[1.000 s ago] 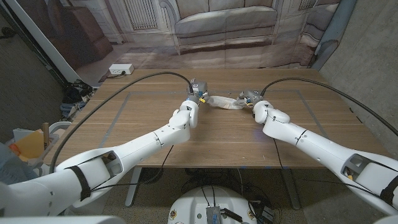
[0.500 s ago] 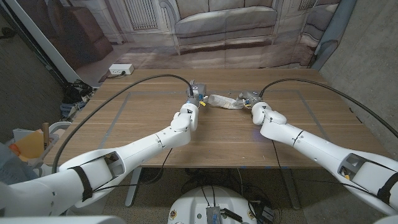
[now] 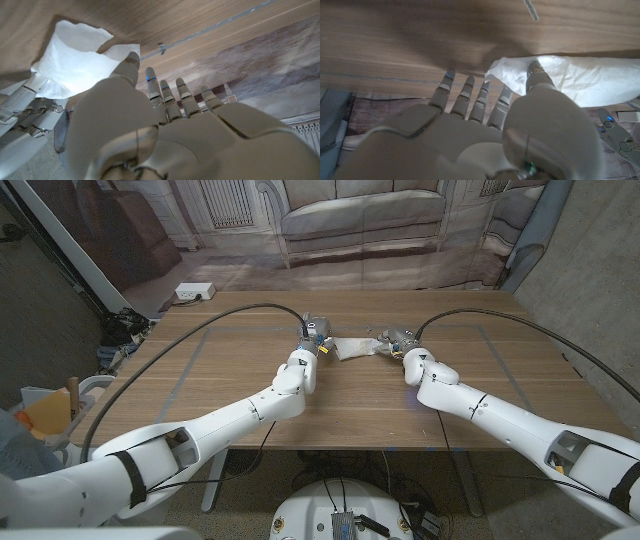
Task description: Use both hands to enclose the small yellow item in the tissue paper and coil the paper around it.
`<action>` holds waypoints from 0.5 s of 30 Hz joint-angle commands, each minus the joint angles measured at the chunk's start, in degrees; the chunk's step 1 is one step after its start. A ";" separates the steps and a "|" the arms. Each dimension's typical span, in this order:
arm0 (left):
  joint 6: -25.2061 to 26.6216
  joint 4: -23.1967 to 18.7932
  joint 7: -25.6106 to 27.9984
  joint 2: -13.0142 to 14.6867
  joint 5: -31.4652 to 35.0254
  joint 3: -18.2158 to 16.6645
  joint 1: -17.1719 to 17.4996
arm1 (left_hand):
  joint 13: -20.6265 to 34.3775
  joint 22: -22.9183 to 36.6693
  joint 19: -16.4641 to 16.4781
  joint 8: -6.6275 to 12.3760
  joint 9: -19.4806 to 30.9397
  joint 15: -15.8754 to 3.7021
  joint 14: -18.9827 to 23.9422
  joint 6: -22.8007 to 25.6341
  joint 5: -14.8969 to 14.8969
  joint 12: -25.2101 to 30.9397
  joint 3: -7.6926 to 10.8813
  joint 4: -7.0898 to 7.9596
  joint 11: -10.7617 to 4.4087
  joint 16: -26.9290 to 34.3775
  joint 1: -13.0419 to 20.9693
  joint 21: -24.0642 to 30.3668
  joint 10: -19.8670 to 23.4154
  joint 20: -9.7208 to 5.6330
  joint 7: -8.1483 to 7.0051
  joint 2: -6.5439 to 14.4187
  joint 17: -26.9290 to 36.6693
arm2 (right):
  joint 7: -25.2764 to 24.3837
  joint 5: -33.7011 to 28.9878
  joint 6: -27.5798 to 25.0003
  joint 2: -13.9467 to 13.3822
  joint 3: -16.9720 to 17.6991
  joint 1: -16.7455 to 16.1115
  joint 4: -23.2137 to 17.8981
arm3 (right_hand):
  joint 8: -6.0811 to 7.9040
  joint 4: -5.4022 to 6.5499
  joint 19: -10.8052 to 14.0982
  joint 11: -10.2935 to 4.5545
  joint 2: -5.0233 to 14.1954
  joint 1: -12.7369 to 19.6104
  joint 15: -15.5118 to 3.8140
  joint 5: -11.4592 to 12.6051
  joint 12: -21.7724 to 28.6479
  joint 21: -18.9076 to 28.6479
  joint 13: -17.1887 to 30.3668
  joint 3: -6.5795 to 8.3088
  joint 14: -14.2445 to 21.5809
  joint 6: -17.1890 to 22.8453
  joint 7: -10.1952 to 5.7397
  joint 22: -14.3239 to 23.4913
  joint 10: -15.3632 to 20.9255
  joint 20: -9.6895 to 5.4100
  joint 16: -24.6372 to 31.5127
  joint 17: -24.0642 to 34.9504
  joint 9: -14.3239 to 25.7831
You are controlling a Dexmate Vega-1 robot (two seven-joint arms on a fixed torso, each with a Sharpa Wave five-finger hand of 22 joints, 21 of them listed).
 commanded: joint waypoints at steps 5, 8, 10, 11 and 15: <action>0.05 -6.53 -1.35 2.71 -3.26 -3.06 2.44 | 0.19 0.24 -0.31 -1.54 0.20 0.33 -0.76 -3.42 0.05 0.21 -0.27 0.76 0.81 0.19 -1.54 -0.01 -1.06 0.27 0.92 -0.03 0.08 | -2.15 -1.05 0.22 -3.10 2.28 -3.81 -8.05 | -1.60 0.20 -0.80 1.20 -0.63 -2.06 0.64 0.23 -0.10 0.40 0.26 -0.08 -1.31 -9.89 1.40 0.13 -1.47 -0.10 0.08 0.10 -0.25; 0.59 -8.20 -1.78 3.32 -3.48 -3.62 3.00 | 0.18 0.24 -0.39 -2.34 0.21 0.61 -1.08 -5.17 0.09 0.30 -0.48 1.00 1.09 0.16 -2.13 0.01 -1.41 0.30 1.53 -0.08 0.06 | -3.19 -0.93 0.84 -3.39 3.20 -4.79 -9.07 | -1.64 0.38 -0.87 1.65 -0.90 -2.86 0.93 0.23 -0.19 0.44 0.26 -0.30 -1.79 -13.28 2.35 0.12 -2.16 -0.09 0.08 0.11 -0.42; 0.83 -9.27 -2.30 3.76 -3.76 -4.01 3.29 | 0.17 0.24 -0.46 -2.83 0.20 0.77 -1.25 -6.28 0.13 0.28 -0.60 1.11 1.25 0.15 -2.43 0.01 -1.78 0.39 1.91 -0.12 0.05 | -3.56 -0.84 1.03 -3.48 3.69 -5.22 -9.52 | -1.62 0.43 -0.93 1.84 -1.08 -3.16 1.14 0.24 -0.22 0.44 0.26 -0.41 -2.18 -14.21 2.59 0.12 -2.38 -0.08 -0.01 0.11 -0.48; 0.90 -9.73 -2.50 3.95 -3.93 -4.22 3.44 | 0.17 0.24 -0.47 -2.99 0.20 0.75 -1.33 -6.67 0.14 0.29 -0.64 1.14 1.31 0.14 -2.54 0.01 -1.87 0.31 1.84 -0.15 0.05 | -3.59 -0.88 1.15 -3.58 3.80 -5.33 -9.68 | -1.56 0.49 -1.00 2.04 -1.19 -3.41 1.23 0.24 -0.29 0.42 0.26 -0.51 -2.49 -14.74 2.84 0.12 -2.68 -0.07 -0.07 0.12 -0.53; 1.31 -11.80 -3.42 4.78 -4.58 -5.04 4.09 | 0.16 0.24 -0.72 -3.46 0.20 1.11 -1.67 -7.83 0.18 0.27 -0.81 1.29 1.89 0.08 -2.97 -0.04 -2.31 0.34 2.23 -0.22 0.04 | -3.11 -0.41 1.29 -3.86 4.47 -5.70 -10.35 | -1.38 0.78 -1.30 2.32 -1.49 -4.32 1.54 0.24 -0.56 0.34 0.27 -0.85 -3.53 -16.06 3.18 0.12 -3.81 -0.04 -0.25 0.15 -0.65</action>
